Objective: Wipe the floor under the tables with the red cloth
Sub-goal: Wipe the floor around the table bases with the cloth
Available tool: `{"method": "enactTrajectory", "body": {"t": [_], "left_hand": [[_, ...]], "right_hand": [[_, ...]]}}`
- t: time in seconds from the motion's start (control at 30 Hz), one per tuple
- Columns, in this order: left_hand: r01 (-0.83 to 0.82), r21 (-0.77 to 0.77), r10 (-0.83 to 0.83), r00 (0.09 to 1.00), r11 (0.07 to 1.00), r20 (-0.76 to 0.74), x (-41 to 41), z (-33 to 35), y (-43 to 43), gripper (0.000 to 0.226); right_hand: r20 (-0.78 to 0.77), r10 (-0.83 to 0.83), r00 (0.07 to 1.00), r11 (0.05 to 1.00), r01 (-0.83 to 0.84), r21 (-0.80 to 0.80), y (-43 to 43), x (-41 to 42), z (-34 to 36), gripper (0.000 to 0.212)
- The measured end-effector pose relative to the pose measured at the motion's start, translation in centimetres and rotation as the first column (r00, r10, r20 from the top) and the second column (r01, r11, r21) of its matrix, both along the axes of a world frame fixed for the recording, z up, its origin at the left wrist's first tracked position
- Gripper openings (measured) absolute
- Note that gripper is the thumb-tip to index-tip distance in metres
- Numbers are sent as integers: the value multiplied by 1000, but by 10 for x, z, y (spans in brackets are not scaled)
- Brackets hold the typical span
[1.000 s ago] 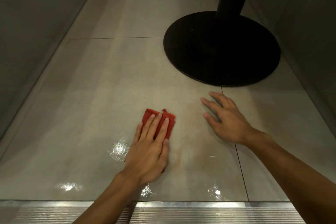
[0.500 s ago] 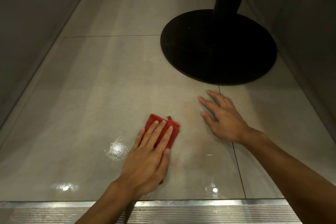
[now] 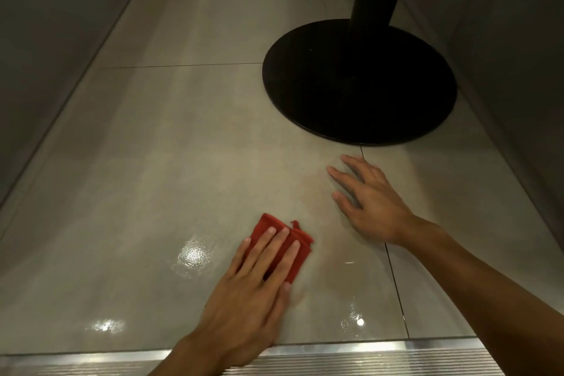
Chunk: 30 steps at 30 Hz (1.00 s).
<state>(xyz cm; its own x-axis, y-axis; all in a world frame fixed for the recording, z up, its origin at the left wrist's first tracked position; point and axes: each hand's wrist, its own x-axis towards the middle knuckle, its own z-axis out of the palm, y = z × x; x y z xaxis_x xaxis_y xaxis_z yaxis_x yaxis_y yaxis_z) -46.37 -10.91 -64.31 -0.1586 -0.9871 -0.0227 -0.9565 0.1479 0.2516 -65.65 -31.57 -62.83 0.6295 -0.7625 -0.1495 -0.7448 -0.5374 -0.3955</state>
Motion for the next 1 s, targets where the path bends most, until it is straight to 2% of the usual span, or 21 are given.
{"method": "enactTrajectory", "body": {"t": [0.23,0.37,0.53,0.63,0.7,0.77,0.87,1.0], "left_hand": [[-140,-13,140,990,990,-2,34,-5,-62,58],[-160,19,160,987,987,33,26,-3,-101,63],[19,5,-19,999,1000,41,5,0,-81,58],[149,14,-150,988,989,30,14,2,-61,55],[181,3,-181,983,983,17,27,3,-57,55],[155,8,-155,988,988,4,39,0,-66,55],[32,10,-32,999,999,-19,48,1,-95,57],[-101,106,104,994,989,-18,43,5,-146,63]], "right_hand": [[63,-9,998,999,7,37,2,-13,-4,51],[73,8,997,999,-12,47,1,-20,0,49],[62,2,998,998,-6,61,-1,-22,0,49],[74,8,997,999,-12,53,0,-23,-1,49],[83,15,996,999,-18,40,-1,-24,-1,48],[91,23,996,999,-25,29,-3,-25,0,47],[136,24,990,1000,-25,5,-9,-26,2,41],[190,-27,981,998,36,-47,-26,-26,10,33]]}}
